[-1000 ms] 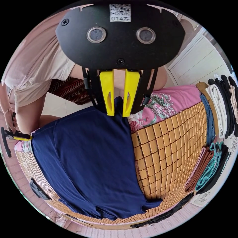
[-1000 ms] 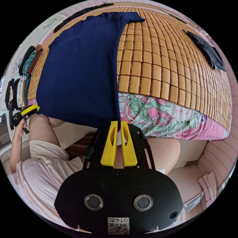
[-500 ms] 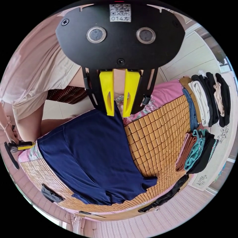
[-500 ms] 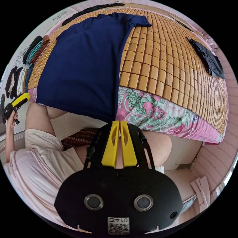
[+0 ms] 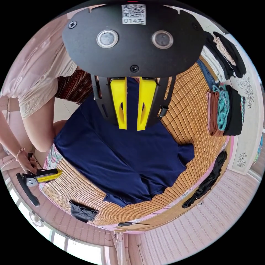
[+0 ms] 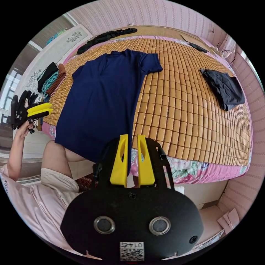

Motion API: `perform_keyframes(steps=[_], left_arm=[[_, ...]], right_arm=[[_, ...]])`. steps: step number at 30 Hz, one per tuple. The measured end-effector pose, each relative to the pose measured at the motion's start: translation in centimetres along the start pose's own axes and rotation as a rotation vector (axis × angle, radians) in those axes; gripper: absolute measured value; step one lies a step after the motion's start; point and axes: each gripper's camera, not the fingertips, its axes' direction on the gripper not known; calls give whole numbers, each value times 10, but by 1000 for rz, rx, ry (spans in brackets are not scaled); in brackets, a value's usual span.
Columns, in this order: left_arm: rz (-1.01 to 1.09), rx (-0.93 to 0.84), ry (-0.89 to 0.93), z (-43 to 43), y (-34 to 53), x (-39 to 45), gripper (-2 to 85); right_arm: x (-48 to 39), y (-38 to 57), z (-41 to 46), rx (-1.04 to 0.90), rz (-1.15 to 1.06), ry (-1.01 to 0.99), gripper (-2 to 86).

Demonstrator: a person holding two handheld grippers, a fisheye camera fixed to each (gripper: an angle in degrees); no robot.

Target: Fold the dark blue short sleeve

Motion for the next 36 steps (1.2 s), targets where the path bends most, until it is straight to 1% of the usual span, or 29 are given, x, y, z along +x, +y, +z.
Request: perform_keyframes(steps=[6, 8, 10, 14, 19, 21, 23, 27, 30, 33, 34, 36], left_arm=[[39, 20, 76, 53, -104, -31, 61], [64, 21, 99, 67, -142, -37, 59], [88, 36, 111, 72, -170, -37, 57], [138, 55, 155, 89, -234, -30, 55], [201, 32, 152, 121, -311, -4, 53], [202, 27, 160, 135, -340, 5, 56], [194, 32, 204, 153, -378, 14, 65], [208, 21, 196, 184, -426, 31, 75], [234, 10, 160, 212, -457, 44, 78], [266, -65, 130, 250, -477, 51, 81], [273, -109, 125, 265, -481, 53, 84], [291, -97, 147, 272, -483, 52, 80]], right_arm=[[39, -87, 14, 54, 78, -29, 61], [61, -114, 20, 78, 155, -99, 61], [74, -125, 20, 106, 214, -140, 61], [95, -138, 19, 129, 312, -138, 61], [109, -149, 20, 111, 294, -98, 72], [111, -155, 24, 99, 264, -65, 82], [114, -165, 30, 82, 226, -62, 95], [122, -175, 42, 71, 231, -61, 103], [132, -181, 50, 56, 260, -71, 85], [140, -179, 55, 71, 300, -90, 53], [144, -176, 54, 88, 312, -113, 37], [152, -172, 54, 99, 319, -181, 18]])
